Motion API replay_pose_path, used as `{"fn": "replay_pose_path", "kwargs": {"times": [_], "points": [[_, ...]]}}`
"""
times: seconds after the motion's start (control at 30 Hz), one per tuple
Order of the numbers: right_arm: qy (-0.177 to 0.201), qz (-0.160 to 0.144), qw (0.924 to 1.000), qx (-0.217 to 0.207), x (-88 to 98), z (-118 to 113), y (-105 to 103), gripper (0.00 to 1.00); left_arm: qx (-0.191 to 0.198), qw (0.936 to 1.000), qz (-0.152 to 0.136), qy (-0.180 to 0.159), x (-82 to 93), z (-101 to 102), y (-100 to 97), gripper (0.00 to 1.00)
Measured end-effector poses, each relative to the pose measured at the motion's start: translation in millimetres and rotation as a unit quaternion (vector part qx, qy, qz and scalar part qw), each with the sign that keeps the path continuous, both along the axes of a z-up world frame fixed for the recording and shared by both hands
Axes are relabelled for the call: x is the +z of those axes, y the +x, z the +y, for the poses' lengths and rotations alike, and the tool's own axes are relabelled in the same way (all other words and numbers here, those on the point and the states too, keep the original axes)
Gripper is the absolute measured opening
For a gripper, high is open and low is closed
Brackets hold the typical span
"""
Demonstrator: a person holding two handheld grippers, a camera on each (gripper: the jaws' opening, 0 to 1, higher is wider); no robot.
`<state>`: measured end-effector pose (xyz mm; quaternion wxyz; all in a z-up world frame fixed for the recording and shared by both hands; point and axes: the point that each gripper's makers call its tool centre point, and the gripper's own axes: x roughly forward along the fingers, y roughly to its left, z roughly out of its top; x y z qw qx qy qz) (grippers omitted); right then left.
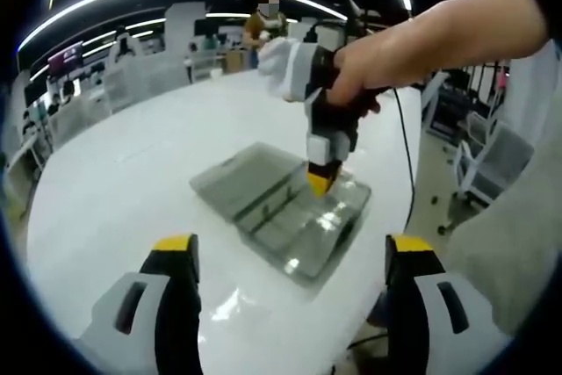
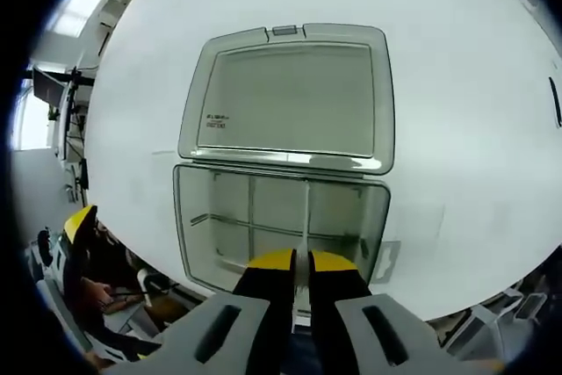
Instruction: Insert the divider into the dual guide fixture by aligning both edges with the guide slots and pushing it downward to the bottom, including one-sided entry, uneven engagement, binding, and posture correction.
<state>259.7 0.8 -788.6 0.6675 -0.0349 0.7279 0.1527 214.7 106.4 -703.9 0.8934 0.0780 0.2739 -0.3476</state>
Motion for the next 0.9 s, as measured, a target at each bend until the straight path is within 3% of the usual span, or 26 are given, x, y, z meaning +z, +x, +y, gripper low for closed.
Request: {"fn": "replay_pose_path", "kwargs": {"times": [0.9], "points": [[-0.024, -0.018, 0.9987, 0.041, -10.8, 1.7, -1.3, 0.0, 0.001, 1.0, 0.005, -0.001, -2.2, -2.2, 0.5, 0.86]]}}
